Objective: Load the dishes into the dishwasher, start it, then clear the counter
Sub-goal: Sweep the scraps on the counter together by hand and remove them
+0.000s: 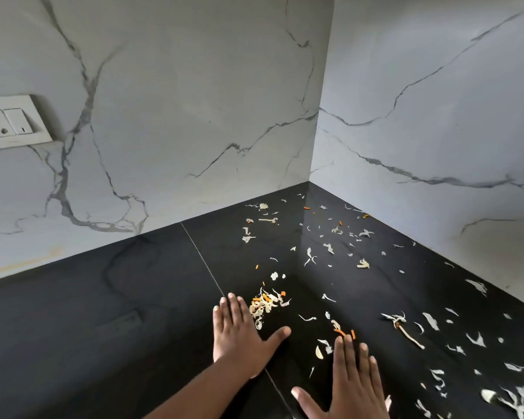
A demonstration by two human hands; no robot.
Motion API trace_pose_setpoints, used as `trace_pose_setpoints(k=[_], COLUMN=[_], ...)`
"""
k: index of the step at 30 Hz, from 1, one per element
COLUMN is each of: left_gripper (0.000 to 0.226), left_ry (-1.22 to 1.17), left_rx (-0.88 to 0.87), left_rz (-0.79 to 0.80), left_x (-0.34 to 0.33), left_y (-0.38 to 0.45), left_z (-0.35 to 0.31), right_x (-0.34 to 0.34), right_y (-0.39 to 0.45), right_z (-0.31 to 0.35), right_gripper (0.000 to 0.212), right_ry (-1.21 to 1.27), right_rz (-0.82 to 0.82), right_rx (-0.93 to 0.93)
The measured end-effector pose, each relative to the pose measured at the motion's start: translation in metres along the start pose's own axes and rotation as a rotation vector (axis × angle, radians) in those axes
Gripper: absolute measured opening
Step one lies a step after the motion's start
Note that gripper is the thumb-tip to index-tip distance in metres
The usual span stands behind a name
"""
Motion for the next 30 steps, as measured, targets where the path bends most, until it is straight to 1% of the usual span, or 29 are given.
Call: trace_pose_setpoints(k=[3,4,6,7,8,10,11,12,13,14,15,16,17,18,20,23,24,27,28,30], left_gripper=[0.129,0.129,0.122,0.116,0.111,0.107,0.107,0.107,0.107,0.108,0.110,0.113,0.116,0.117,0.117,0.109,0.106,0.101,0.102,0.103], left_ry=[-0.027,-0.044,-0.100,-0.134,-0.157,-0.156,-0.145,-0.126,-0.098,-0.063,-0.030,0.000,0.019,0.033,0.064,0.087,0.093,0.094,0.090,0.077], left_rx=[-0.009,-0.038,-0.159,-0.233,-0.293,-0.327,-0.302,-0.264,-0.225,-0.191,-0.166,-0.145,-0.126,-0.112,-0.096,-0.100,-0.104,-0.093,-0.094,-0.096], left_rz=[0.017,0.014,0.003,-0.005,-0.023,-0.088,-0.110,-0.117,-0.116,-0.108,-0.096,-0.086,-0.076,-0.071,-0.081,-0.104,-0.107,-0.108,-0.110,-0.109], left_x=[-0.001,-0.002,-0.002,0.001,0.005,0.018,0.024,0.030,0.036,0.042,0.046,0.049,0.051,0.052,0.050,0.044,0.044,0.042,0.043,0.041], left_y=[0.006,0.007,0.010,0.012,0.016,0.034,0.046,0.064,0.081,0.097,0.116,0.132,0.149,0.163,0.185,0.203,0.203,0.204,0.204,0.206], left_z=[-0.009,-0.010,-0.011,-0.009,-0.006,0.009,0.021,0.034,0.046,0.057,0.064,0.069,0.071,0.071,0.068,0.069,0.070,0.071,0.071,0.072], right_x=[-0.004,-0.006,-0.009,-0.014,-0.018,-0.014,-0.016,-0.017,-0.015,-0.012,-0.008,0.000,0.006,0.011,0.002,-0.026,-0.036,-0.076,-0.085,-0.095], right_y=[0.004,0.004,0.004,0.005,0.006,0.015,0.019,0.024,0.030,0.043,0.062,0.087,0.111,0.135,0.186,0.262,0.285,0.363,0.387,0.431], right_z=[0.000,0.001,0.001,-0.002,-0.004,-0.005,-0.004,-0.002,0.000,0.006,0.014,0.024,0.035,0.045,0.057,0.088,0.100,0.137,0.148,0.160], right_gripper=[0.121,0.121,0.120,0.116,0.104,0.051,0.034,0.031,0.035,0.048,0.071,0.096,0.112,0.118,0.117,0.115,0.109,0.074,0.070,0.067], right_ry=[0.074,0.093,0.130,0.134,0.113,-0.007,-0.071,-0.087,-0.047,0.003,0.048,0.097,0.125,0.110,0.057,0.013,0.004,0.012,0.036,0.068], right_rz=[-0.063,-0.081,-0.123,-0.138,-0.159,-0.245,-0.214,-0.179,-0.144,-0.066,0.014,0.028,0.088,0.117,0.179,0.161,0.163,0.213,0.219,0.215], right_rx=[0.024,0.032,0.043,0.043,0.066,0.142,0.183,0.225,0.248,0.271,0.284,0.279,0.262,0.228,0.198,0.196,0.202,0.205,0.199,0.201])
Point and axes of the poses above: each hand's wrist, its own y-axis towards the middle knuckle, its own x-axis out of the back of the hand, z = x × y, the point moved 5 cm from there along y, towards the middle knuckle, and after that the axes turned 4 degrees about y, right-handed, at the moved point
